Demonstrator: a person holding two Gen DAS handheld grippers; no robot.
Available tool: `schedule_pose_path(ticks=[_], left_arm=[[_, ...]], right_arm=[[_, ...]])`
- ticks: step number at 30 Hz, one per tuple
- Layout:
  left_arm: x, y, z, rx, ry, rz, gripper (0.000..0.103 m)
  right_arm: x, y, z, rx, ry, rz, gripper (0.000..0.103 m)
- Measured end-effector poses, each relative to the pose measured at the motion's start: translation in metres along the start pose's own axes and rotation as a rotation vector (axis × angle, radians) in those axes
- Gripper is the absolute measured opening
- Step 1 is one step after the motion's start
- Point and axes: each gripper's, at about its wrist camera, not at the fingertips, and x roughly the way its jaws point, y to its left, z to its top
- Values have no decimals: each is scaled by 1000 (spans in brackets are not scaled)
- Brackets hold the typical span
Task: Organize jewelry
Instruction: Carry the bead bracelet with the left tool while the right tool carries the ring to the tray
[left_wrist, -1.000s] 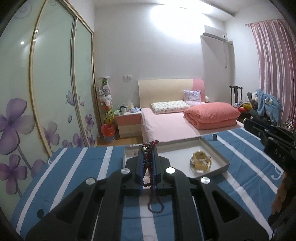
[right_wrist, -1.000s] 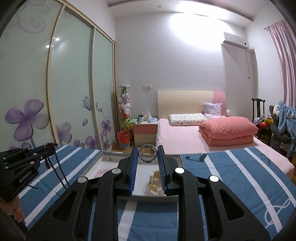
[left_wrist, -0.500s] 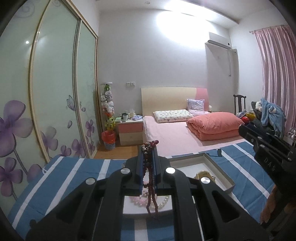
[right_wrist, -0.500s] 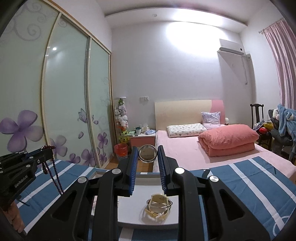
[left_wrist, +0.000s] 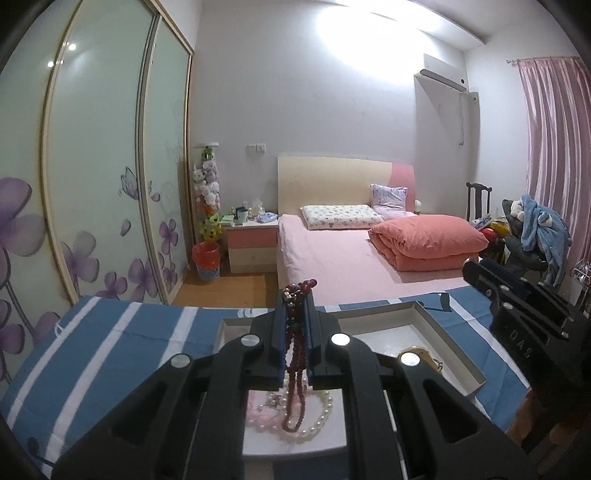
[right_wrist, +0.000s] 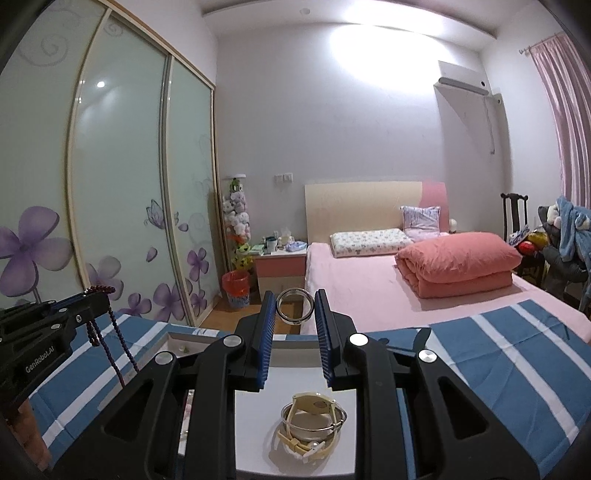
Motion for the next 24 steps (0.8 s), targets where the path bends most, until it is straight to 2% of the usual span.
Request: schedule_pose_path(ticks=[10, 24], left_arm=[[35, 1, -22, -10, 47, -28, 9], [50, 1, -36, -8, 100, -30, 9]], right_arm=[[29, 0, -24, 5, 109, 12, 23], [50, 10, -34, -32, 209, 35, 23]])
